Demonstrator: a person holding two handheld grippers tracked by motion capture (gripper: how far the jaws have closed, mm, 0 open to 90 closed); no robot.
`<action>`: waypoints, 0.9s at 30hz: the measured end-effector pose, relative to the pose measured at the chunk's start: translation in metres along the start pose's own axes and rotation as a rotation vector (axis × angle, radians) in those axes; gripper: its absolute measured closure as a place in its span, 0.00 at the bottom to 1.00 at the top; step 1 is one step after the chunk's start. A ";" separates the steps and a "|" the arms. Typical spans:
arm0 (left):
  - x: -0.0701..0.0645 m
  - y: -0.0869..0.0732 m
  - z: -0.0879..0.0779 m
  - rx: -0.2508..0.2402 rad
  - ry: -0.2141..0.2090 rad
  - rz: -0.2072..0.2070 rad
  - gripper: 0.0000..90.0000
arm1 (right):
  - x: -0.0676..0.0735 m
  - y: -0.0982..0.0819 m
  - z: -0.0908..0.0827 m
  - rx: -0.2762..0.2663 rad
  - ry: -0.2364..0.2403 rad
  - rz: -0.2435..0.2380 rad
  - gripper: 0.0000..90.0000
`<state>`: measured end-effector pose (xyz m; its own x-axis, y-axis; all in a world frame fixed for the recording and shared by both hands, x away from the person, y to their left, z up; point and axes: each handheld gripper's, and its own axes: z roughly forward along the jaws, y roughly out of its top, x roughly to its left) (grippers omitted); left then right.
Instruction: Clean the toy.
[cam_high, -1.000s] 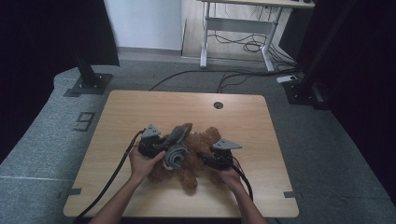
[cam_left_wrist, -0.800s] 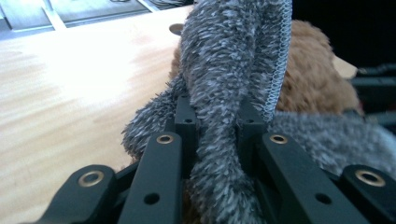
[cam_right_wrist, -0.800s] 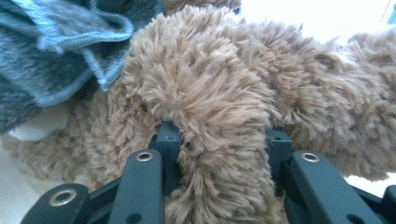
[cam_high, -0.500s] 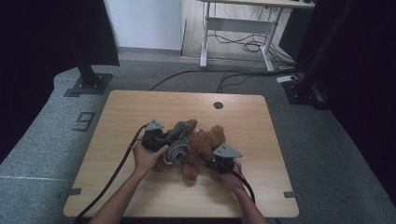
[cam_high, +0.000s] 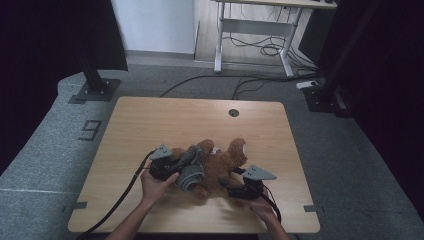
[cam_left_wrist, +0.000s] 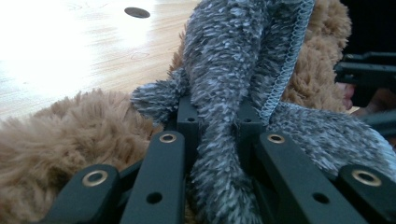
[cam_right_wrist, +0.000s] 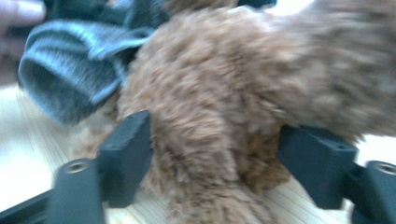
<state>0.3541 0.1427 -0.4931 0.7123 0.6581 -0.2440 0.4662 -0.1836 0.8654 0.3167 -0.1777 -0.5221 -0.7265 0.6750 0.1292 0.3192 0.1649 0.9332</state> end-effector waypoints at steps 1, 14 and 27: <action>0.000 0.000 0.000 -0.002 0.000 -0.001 0.87 | -0.003 0.001 0.000 0.000 -0.001 0.021 0.23; 0.000 -0.006 -0.005 -0.007 -0.014 -0.005 0.87 | -0.015 0.019 0.046 0.148 0.081 0.083 0.25; 0.020 0.024 0.014 -0.026 0.046 0.008 0.86 | -0.011 0.024 0.062 -0.009 -0.188 -0.032 0.67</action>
<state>0.3866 0.1408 -0.4836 0.6906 0.6898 -0.2171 0.4462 -0.1701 0.8786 0.3702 -0.1362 -0.5219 -0.6091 0.7923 0.0353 0.2919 0.1826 0.9388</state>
